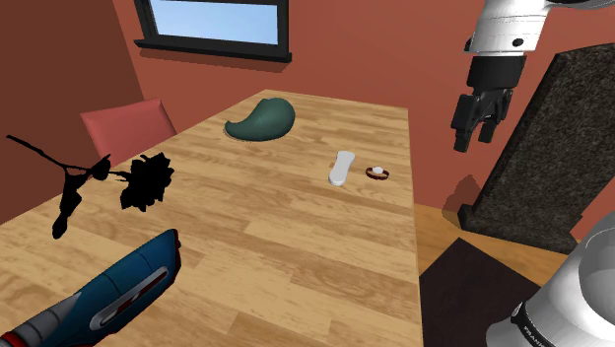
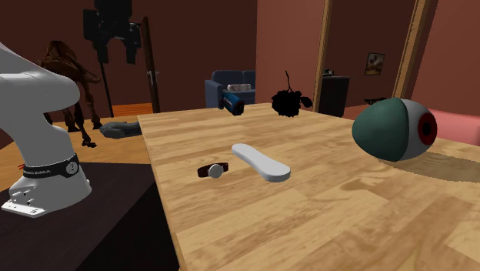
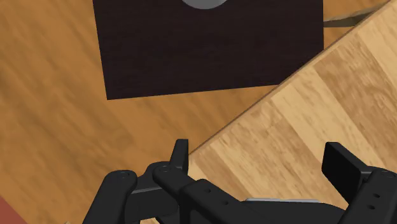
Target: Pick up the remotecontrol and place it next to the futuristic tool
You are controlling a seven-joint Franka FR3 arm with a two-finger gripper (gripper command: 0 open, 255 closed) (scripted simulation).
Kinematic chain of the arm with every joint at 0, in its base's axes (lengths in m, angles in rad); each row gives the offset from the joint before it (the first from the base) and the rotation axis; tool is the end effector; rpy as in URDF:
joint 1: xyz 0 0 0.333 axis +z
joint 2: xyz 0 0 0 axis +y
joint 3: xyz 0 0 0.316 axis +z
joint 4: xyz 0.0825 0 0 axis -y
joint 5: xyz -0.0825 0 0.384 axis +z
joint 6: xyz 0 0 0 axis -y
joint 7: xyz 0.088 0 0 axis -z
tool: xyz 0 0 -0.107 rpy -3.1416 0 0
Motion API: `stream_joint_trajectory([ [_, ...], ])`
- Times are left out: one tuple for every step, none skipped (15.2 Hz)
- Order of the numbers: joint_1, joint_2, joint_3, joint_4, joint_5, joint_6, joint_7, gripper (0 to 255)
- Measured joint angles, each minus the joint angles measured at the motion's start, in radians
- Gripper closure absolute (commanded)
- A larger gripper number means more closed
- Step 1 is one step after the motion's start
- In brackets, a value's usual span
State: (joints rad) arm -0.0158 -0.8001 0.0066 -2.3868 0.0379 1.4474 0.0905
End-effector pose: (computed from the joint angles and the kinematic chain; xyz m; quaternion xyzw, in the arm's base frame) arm 0.2884 0.0023 0.5706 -0.9962 0.0498 0.0702 0.0138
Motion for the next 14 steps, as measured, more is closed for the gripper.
stream_joint_trajectory([
  [0.0, 0.0, 0.0, 0.0, 0.0, 0.0, 0.0, 0],
  [-0.002, 0.011, 0.006, -0.002, 0.004, 0.015, 0.013, 0],
  [-0.008, 0.029, 0.01, -0.005, 0.007, 0.039, 0.028, 0],
  [-0.012, 0.056, 0.021, 0.0, 0.014, 0.065, 0.052, 0],
  [-0.014, 0.082, 0.037, 0.003, 0.025, 0.092, 0.083, 0],
  [-0.022, 0.114, 0.044, 0.006, 0.027, 0.125, 0.104, 0],
  [-0.028, 0.148, 0.053, 0.005, 0.032, 0.163, 0.128, 0],
  [-0.033, 0.176, 0.064, 0.008, 0.037, 0.194, 0.154, 0],
  [-0.037, 0.21, 0.077, 0.014, 0.042, 0.227, 0.184, 0],
  [-0.043, 0.245, 0.085, 0.027, 0.044, 0.254, 0.209, 0],
  [-0.049, 0.272, 0.092, 0.023, 0.045, 0.289, 0.233, 0],
  [-0.055, 0.312, 0.101, 0.038, 0.046, 0.32, 0.26, 0],
  [-0.062, 0.344, 0.108, 0.047, 0.045, 0.347, 0.285, 0],
  [-0.068, 0.38, 0.116, 0.058, 0.044, 0.376, 0.311, 0],
])
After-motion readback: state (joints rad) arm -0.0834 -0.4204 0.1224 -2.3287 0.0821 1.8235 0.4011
